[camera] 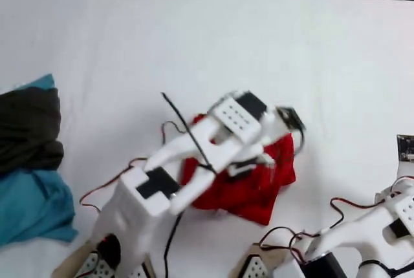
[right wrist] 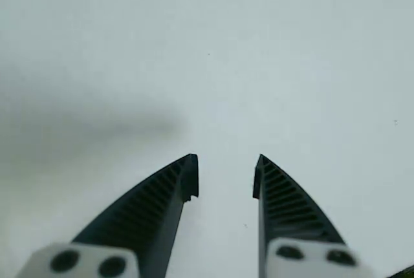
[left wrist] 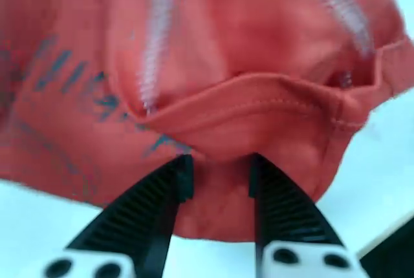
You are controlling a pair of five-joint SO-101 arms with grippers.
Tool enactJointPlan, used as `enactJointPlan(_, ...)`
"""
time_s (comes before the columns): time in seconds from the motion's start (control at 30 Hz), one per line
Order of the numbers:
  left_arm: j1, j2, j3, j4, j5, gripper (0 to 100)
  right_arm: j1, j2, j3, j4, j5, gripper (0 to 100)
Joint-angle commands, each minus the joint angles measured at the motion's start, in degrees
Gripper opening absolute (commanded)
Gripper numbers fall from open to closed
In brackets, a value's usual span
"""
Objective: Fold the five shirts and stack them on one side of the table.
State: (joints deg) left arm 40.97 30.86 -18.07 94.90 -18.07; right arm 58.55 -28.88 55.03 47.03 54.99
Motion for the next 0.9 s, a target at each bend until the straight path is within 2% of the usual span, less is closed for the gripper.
enactJointPlan(0.0, 5.5, -0.5, -0.2, 0.5, 0.2, 17, -0.2, -1.8, -0.6, -0.7, -2.4, 15.9)
enactJointPlan(0.17, 11.5, -0.6, -2.5, 3.7, 0.1, 17, 0.2, -1.8, -0.6, -0.7, -3.2, 15.9)
enactJointPlan(0.3, 11.3, -0.6, -10.6, 7.0, 0.1, 17, 1.1, -1.8, -0.7, -0.7, -3.3, 15.9)
enactJointPlan(0.5, 1.1, -1.4, -18.9, 6.3, -1.0, 17, 1.1, -2.0, -0.7, -0.7, -3.3, 15.9)
enactJointPlan(0.67, -9.1, -0.5, -14.3, 2.1, -4.9, 17, 0.7, -2.2, -0.7, -0.7, -3.2, 15.9)
enactJointPlan(0.87, -12.0, 4.5, -11.6, -1.9, -4.7, 17, -2.7, -1.7, -0.3, 1.0, -3.2, 15.9)
